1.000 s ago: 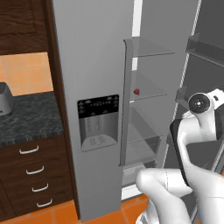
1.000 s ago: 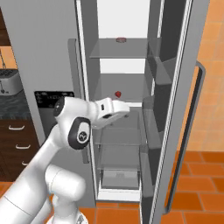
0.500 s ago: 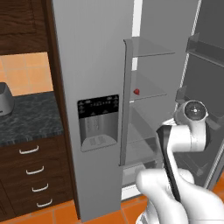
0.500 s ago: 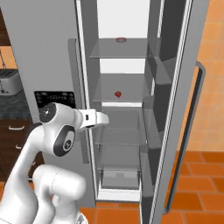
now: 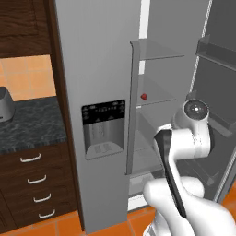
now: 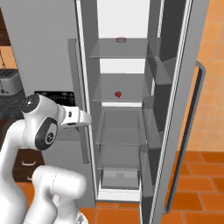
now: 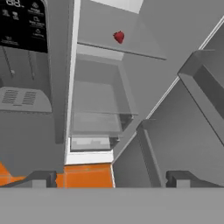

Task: Take the strawberry from the fridge and place it on top of the pancake, located on the dining counter.

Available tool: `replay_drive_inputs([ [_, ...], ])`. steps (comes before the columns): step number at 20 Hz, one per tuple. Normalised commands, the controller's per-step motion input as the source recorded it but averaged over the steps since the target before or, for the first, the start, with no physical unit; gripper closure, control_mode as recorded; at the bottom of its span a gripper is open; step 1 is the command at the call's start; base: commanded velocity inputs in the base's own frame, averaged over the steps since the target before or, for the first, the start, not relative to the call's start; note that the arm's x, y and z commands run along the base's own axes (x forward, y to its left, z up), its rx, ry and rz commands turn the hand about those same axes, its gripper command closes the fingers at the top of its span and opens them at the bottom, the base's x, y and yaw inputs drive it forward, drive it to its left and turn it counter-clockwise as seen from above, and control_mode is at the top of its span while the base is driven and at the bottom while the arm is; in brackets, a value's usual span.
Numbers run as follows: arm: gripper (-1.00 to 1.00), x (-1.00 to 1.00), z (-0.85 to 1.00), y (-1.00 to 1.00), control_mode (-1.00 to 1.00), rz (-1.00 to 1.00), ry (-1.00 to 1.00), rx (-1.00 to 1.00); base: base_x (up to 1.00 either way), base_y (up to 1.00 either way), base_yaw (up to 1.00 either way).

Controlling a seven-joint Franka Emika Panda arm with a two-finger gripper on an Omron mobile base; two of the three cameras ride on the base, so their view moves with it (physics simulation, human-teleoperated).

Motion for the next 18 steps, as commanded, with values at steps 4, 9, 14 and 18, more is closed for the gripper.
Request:
replay_drive_inputs([
  [4, -1.0, -0.11, -0.29, 0.0, -1.0, 0.0, 0.03, 0.0, 0.0, 0.0, 0.0],
  [9, -1.0, -0.19, -0.16, 0.0, 1.0, 0.0, 0.0, 0.0, -0.03, -0.06, 0.0],
  [14, -1.0, 0.0, 0.0, 0.0, 1.0, 0.0, 0.0, 0.0, 0.33, -0.32, 0.0],
  [18, -1.0, 0.0, 0.0, 0.0, 1.0, 0.0, 0.0, 0.0, 0.64, -0.11, 0.04],
])
